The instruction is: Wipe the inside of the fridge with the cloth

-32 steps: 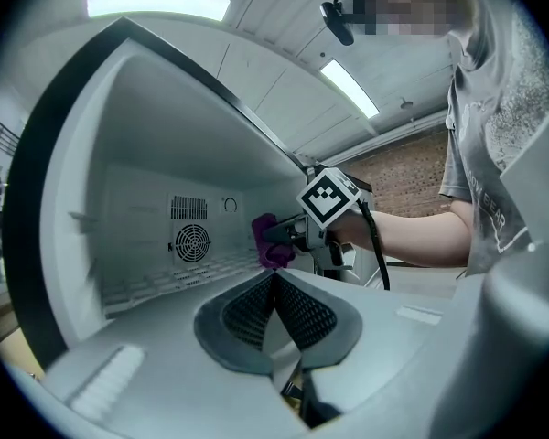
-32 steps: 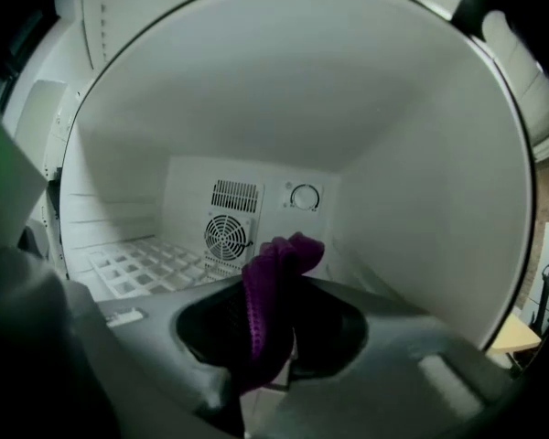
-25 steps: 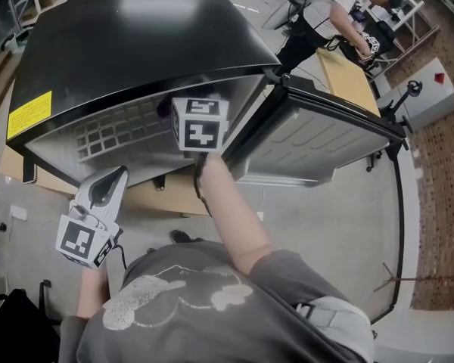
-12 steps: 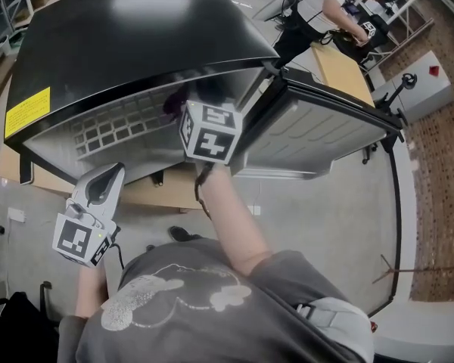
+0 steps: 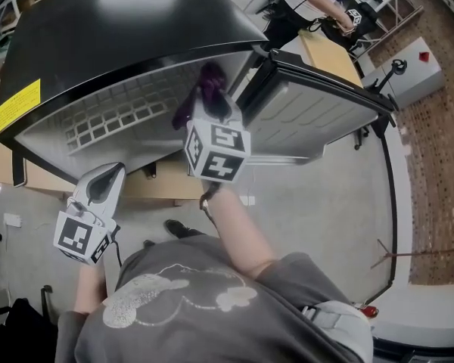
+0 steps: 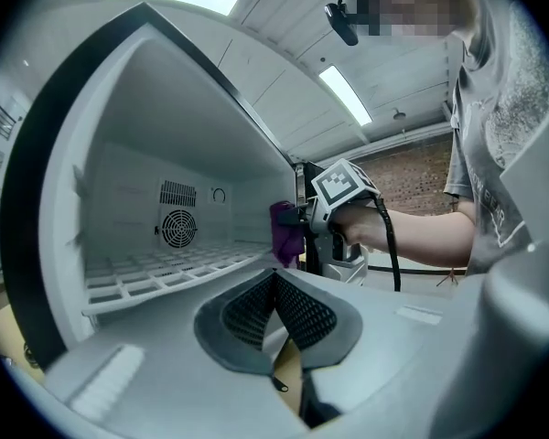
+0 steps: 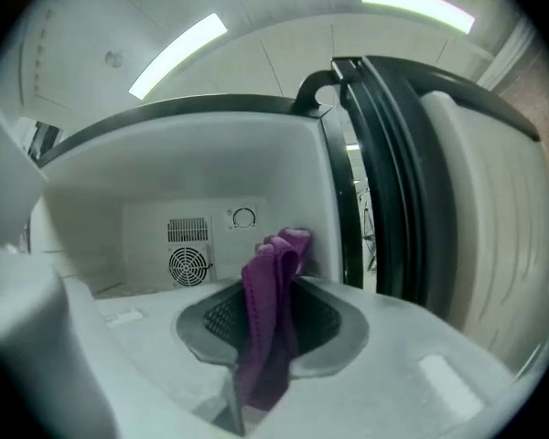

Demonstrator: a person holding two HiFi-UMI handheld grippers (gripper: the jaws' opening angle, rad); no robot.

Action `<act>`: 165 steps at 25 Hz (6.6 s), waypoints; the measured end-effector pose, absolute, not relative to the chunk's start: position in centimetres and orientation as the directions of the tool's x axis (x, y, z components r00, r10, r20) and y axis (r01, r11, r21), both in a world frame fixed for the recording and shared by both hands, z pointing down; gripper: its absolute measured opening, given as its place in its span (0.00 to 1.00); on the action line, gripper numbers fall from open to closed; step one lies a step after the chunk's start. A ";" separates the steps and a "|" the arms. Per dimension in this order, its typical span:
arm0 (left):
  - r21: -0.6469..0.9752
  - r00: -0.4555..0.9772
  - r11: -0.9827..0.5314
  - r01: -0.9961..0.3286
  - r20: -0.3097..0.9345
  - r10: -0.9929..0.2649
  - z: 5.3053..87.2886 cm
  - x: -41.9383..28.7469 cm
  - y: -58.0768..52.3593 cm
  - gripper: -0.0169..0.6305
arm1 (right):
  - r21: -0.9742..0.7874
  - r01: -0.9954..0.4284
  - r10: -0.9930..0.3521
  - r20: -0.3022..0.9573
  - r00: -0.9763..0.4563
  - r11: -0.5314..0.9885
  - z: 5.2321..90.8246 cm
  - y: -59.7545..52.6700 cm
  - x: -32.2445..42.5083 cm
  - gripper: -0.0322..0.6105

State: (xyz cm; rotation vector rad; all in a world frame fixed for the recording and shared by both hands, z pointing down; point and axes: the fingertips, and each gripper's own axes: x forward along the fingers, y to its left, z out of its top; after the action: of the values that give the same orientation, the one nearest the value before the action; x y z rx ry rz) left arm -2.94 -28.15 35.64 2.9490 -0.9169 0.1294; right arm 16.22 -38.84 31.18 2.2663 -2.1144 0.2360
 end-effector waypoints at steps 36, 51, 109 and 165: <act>-0.001 0.393 -0.399 -0.917 0.175 -0.903 42.2 -17.1 -27.6 0.05 | 0.278 -0.653 -0.709 0.231 -0.667 0.705 48.0 -42.7 -13.5 0.18; 0.018 0.434 -0.436 -0.900 0.138 -0.890 42.5 -18.6 -28.1 0.05 | 0.265 -0.593 -0.645 0.209 -0.735 0.761 47.7 -37.7 -15.0 0.18; 0.042 0.527 -0.533 -0.845 0.232 -0.817 45.0 -2.7 -25.6 0.05 | 0.012 -0.988 -0.881 0.455 -0.134 0.157 50.1 -46.0 11.9 0.18; 0.004 0.547 -0.559 -0.829 0.214 -0.809 42.0 -11.0 -13.4 0.05 | -0.089 -0.964 -0.916 0.300 -0.265 0.249 48.7 -20.2 10.8 0.18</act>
State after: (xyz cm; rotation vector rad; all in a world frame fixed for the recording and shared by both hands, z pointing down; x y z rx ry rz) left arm -10.97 -13.37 42.02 2.6696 -1.4184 0.2865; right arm 10.79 -20.16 48.72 1.7777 -2.3292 0.3800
